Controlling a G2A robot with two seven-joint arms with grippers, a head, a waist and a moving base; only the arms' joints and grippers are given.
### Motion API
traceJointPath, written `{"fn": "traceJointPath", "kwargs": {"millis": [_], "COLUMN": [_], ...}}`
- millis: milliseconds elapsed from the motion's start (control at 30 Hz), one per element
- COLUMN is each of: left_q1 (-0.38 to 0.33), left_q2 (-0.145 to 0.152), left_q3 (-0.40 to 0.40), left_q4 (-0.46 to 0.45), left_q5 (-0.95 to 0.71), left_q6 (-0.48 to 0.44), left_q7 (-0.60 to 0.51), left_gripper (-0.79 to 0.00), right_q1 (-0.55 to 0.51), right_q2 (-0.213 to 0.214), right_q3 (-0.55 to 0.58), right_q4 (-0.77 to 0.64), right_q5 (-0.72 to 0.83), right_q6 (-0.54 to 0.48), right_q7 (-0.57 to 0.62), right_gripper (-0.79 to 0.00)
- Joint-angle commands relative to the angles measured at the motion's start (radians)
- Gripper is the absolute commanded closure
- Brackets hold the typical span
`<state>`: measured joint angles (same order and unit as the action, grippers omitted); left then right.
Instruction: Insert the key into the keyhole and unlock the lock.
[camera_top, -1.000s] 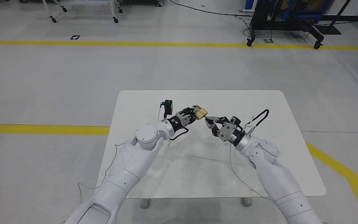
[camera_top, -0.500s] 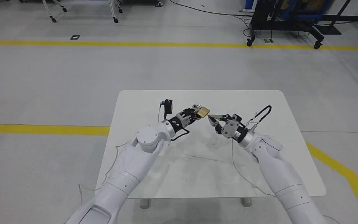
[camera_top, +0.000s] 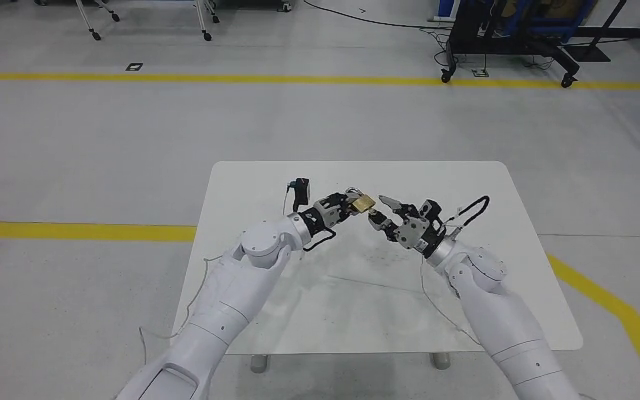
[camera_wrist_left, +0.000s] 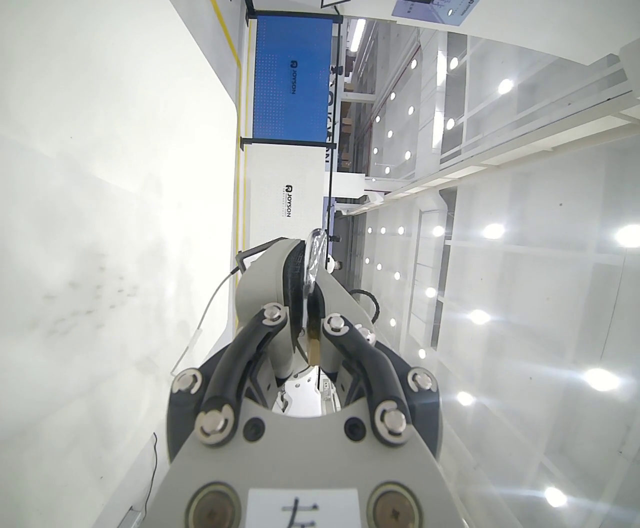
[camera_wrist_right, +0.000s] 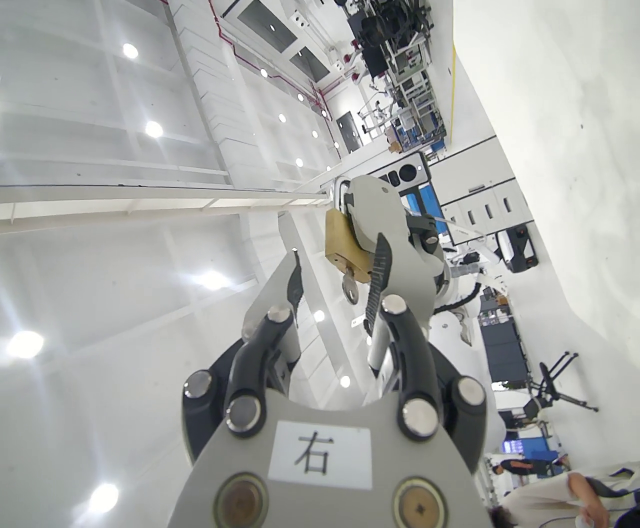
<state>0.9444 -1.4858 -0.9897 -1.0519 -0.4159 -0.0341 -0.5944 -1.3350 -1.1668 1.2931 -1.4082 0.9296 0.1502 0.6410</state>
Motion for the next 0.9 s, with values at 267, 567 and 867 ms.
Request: {"fn": "traceJointPath", "kwargs": {"millis": [267, 567, 867], "left_q1": [-0.010, -0.022, -0.020], "left_q2": [-0.004, -0.006, -0.008], "left_q3": [0.013, 0.028, 0.040], "left_q4": [0.009, 0.015, 0.014], "left_q5": [0.019, 0.054, 0.083], "left_q6": [0.026, 0.028, 0.031], "left_q7": [-0.008, -0.016, -0.021], "left_gripper": [0.000, 0.000, 0.000], "right_q1": [-0.082, -0.107, -0.105], "right_q2": [0.008, -0.001, -0.011], "right_q3": [-0.003, -0.042, -0.055], "right_q4": [-0.135, -0.176, -0.179], "right_q5": [-0.317, -0.437, -0.472], "right_q6": [-0.126, -0.171, -0.171], "right_q7": [-0.211, -0.322, -0.386], "right_gripper": [-0.323, -0.302, -0.129]}}
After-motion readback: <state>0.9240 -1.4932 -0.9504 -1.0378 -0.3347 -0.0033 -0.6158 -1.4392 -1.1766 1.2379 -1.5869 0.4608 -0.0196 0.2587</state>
